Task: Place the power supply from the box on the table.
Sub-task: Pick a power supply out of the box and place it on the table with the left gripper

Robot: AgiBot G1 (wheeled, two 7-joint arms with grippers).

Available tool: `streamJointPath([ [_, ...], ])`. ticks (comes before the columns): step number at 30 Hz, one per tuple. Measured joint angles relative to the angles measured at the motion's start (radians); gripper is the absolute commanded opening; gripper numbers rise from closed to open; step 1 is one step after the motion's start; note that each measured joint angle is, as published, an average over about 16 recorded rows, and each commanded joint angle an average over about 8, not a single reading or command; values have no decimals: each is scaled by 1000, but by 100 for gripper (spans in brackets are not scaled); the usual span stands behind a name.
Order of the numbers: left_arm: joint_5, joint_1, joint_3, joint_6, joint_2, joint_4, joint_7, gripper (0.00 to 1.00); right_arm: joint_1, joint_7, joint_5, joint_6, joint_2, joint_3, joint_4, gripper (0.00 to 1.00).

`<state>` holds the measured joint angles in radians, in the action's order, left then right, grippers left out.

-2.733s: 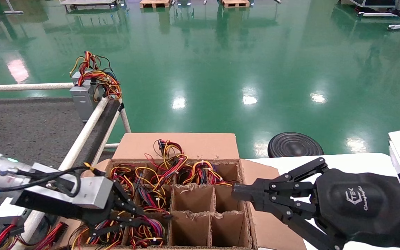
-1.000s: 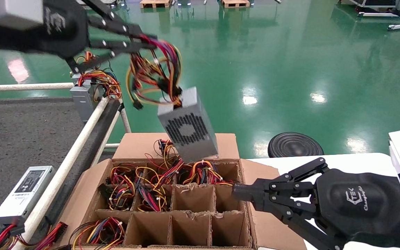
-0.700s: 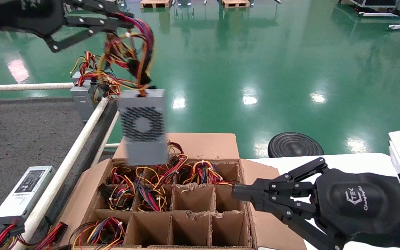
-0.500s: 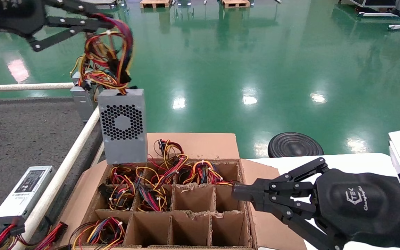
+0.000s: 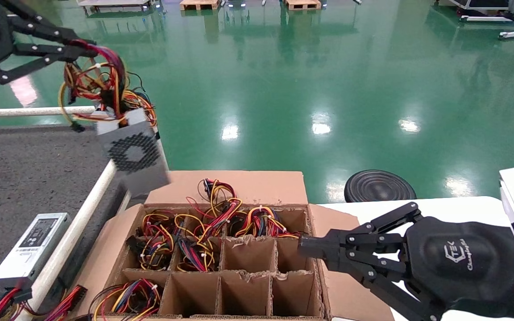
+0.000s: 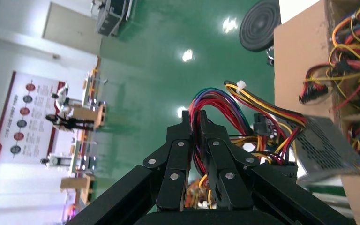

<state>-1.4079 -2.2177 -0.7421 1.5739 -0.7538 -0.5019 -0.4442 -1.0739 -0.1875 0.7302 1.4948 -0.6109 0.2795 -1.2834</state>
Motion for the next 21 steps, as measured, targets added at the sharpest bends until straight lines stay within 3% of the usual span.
streamJointPath([
  [21, -62, -13, -52, 0, 39, 147, -35, 0, 0, 0, 0, 0, 0, 0, 0, 0],
])
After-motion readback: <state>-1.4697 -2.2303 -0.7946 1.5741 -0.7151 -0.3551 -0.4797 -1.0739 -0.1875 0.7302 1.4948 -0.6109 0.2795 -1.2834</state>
